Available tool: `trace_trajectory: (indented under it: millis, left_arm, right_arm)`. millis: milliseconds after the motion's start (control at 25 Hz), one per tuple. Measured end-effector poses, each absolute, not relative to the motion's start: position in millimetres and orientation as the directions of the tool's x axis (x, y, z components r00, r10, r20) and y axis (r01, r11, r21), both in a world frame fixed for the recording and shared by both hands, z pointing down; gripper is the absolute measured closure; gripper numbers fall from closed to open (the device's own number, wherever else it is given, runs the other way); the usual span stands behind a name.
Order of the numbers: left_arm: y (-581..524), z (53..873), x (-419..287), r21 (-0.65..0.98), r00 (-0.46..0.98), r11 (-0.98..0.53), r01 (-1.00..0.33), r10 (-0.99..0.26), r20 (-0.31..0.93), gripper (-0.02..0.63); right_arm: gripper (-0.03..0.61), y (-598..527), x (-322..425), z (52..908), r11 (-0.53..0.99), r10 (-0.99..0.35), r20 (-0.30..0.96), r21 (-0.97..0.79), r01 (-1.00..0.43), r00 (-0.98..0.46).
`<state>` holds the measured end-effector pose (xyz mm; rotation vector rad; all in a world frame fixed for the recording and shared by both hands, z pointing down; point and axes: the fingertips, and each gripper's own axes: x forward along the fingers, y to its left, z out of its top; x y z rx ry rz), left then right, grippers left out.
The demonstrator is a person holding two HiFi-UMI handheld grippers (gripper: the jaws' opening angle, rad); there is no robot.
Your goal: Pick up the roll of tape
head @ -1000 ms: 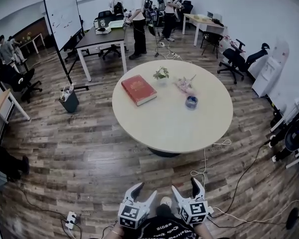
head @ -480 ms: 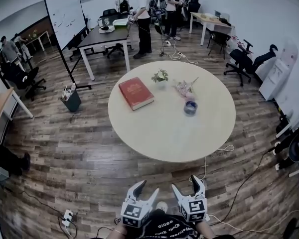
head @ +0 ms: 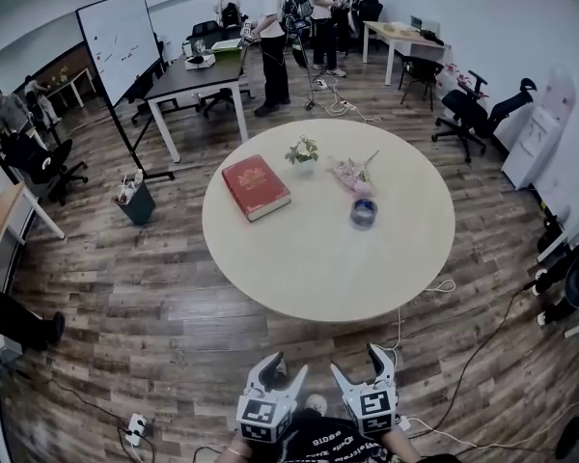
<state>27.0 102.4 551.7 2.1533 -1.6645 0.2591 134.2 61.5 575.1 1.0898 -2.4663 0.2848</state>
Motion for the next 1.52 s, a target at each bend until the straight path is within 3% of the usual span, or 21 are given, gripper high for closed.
trace_trajectory:
  millis: [680, 1520]
  left_arm:
    - [-10.4, 569.3, 2.9, 0.225, 0.386, -0.321, -0.920, -0.840, 0.381, 0.364]
    - [-177.3, 569.9, -80.2, 0.190, 0.552, -0.522, -0.832, -0.741, 0.382, 0.365]
  right_arm:
    - [0.222, -31.7, 121.4, 589.6, 0.564, -0.713, 0.488, -0.028, -0.825, -0.504]
    - [0.244, -157.3, 28.0, 584.4, 0.408, -0.770, 0.526, -0.031, -0.913, -0.362]
